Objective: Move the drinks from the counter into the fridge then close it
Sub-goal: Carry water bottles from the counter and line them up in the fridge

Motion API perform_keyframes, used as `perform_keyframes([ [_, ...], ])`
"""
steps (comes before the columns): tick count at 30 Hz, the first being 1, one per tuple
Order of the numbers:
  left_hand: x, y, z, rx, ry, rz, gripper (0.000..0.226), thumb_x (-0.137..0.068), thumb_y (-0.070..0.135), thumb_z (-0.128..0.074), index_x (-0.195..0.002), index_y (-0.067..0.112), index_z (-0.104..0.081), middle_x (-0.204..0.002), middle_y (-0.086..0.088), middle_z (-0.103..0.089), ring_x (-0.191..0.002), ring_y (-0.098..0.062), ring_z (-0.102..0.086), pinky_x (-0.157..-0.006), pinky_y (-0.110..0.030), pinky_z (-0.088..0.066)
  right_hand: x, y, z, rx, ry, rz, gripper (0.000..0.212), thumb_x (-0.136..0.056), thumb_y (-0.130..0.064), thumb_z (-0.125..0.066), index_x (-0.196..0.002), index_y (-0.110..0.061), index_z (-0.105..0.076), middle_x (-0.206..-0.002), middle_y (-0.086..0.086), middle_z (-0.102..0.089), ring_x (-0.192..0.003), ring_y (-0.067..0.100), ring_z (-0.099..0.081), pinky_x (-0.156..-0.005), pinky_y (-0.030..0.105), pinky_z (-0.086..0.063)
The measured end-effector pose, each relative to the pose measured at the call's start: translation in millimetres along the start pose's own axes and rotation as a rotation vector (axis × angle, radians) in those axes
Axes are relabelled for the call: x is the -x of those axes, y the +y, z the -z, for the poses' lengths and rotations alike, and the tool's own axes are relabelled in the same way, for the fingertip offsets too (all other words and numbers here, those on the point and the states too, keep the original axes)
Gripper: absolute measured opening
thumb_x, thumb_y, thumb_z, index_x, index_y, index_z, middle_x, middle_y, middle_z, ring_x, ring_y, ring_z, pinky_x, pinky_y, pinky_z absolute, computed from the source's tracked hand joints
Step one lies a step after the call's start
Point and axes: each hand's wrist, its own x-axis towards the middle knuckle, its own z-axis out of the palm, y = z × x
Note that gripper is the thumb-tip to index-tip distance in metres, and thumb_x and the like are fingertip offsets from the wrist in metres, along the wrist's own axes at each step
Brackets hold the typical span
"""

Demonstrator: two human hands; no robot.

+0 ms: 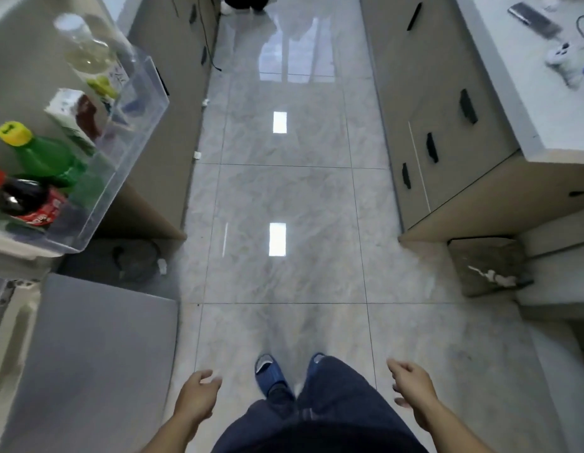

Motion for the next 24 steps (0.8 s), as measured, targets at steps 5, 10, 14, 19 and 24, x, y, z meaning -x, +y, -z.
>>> perform_keyframes([
  [5, -29, 64, -4, 0.102, -0.073, -0.009, 0.038, -0.098, 0.026, -0.058, -0.133, 0.012, -0.053, -0.122, -0.014, -0.059, -0.103, -0.031, -0.06, -0.076, -0.039, -0.056, -9, -12, 3, -0.002, 0.033, -0.015, 0.023, -0.095, -0.036, -0.063, -0.099, -0.013, -0.063, -0.101, 0.005, -0.064, -0.09, 0.025, -0.061, -0.063, 0.033, -0.049],
  [10, -56, 153, -15, 0.256, -0.1, -0.049, 0.031, -0.098, 0.026, -0.059, -0.126, 0.016, -0.054, -0.114, -0.012, -0.063, -0.096, -0.028, -0.063, -0.071, -0.036, -0.056, -36, -38, 8, 0.026, 0.03, -0.069, 0.024, -0.096, -0.035, -0.061, -0.099, -0.011, -0.063, -0.097, 0.007, -0.065, -0.088, 0.025, -0.062, -0.063, 0.033, -0.049],
  [14, -75, 217, -22, 0.207, -0.063, -0.117, 0.031, -0.096, 0.026, -0.06, -0.126, 0.015, -0.057, -0.104, -0.011, -0.064, -0.089, -0.026, -0.063, -0.073, -0.038, -0.057, -71, -81, 15, 0.035, 0.017, -0.08, 0.023, -0.095, -0.031, -0.06, -0.093, -0.009, -0.063, -0.094, 0.01, -0.066, -0.082, 0.027, -0.061, -0.066, 0.034, -0.05],
  [19, -86, 262, -17, 0.151, 0.021, -0.077, 0.033, -0.098, 0.023, -0.058, -0.128, 0.013, -0.055, -0.098, -0.013, -0.061, -0.086, -0.027, -0.058, -0.076, -0.039, -0.054, -118, -187, 32, 0.094, -0.037, -0.017, 0.017, -0.095, -0.027, -0.057, -0.09, -0.011, -0.061, -0.084, 0.008, -0.062, -0.076, 0.024, -0.057, -0.068, 0.034, -0.05],
  [24, -97, 290, -17, 0.182, 0.07, 0.002, 0.033, -0.097, 0.022, -0.059, -0.128, 0.011, -0.056, -0.11, -0.016, -0.061, -0.098, -0.031, -0.06, -0.078, -0.04, -0.054, -163, -310, 33, 0.086, -0.088, 0.142, 0.022, -0.096, -0.03, -0.059, -0.106, -0.011, -0.06, -0.095, 0.008, -0.06, -0.084, 0.024, -0.058, -0.066, 0.032, -0.049],
])
